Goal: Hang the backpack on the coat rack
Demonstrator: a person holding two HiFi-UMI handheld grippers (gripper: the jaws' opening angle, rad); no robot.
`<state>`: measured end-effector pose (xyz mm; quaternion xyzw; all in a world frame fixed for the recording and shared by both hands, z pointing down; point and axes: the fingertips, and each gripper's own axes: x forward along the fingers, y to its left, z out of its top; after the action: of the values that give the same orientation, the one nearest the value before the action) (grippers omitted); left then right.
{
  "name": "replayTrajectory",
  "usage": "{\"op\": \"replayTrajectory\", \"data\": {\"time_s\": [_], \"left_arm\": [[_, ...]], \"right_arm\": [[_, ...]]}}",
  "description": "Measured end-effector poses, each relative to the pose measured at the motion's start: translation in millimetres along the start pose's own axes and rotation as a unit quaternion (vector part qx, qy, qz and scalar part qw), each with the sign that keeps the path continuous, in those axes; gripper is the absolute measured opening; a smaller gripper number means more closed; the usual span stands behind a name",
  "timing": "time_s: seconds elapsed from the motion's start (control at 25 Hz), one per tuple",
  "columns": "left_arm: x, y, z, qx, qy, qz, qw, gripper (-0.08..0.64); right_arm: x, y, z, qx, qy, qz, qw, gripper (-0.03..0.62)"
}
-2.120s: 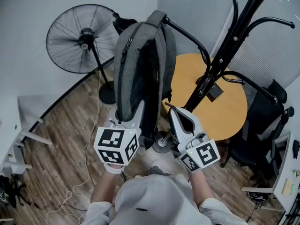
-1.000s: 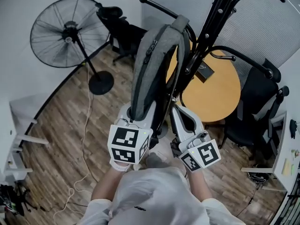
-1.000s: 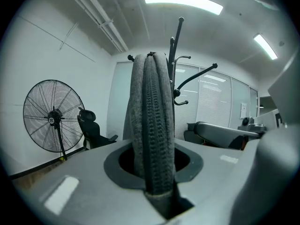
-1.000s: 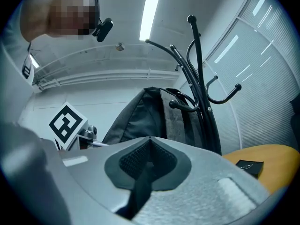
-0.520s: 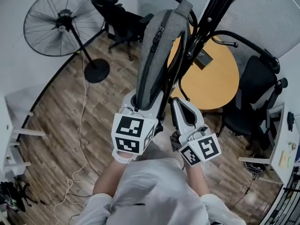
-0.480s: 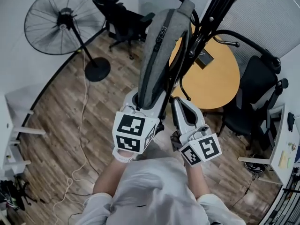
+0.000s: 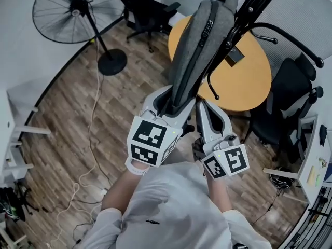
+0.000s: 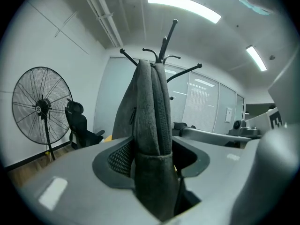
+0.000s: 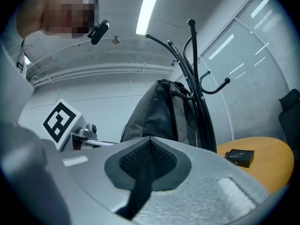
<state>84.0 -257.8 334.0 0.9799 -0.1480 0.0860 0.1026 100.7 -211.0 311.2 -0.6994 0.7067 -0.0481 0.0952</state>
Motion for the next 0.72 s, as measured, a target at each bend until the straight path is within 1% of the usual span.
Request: {"op": "replayTrajectory", "data": {"time_s": [0.2, 0.36, 0.52, 0.72], "left_arm": [[-24, 0, -11, -0.029, -0.002, -0.001, 0.9996, 0.241], [-44, 7, -16, -0.044, -0.009, 0.008, 0.999, 0.239], [-68, 27, -13, -0.056, -0.024, 0.041, 0.9973, 0.215], [-99, 57, -14, -0.063, -0.036, 0.097, 0.9927, 0.189]], "right_arm": [[-5, 12, 0, 0.004, -0.005, 0.001, 1.0, 0.002], [-1, 28, 3, -0.003, -0.011, 0.016, 1.0, 0.002], [9, 49, 10, -0.008, -0.02, 0.041, 0.999, 0.002], [24, 77, 9, -0.02, -0.017, 0.082, 0.996, 0.002]]}}
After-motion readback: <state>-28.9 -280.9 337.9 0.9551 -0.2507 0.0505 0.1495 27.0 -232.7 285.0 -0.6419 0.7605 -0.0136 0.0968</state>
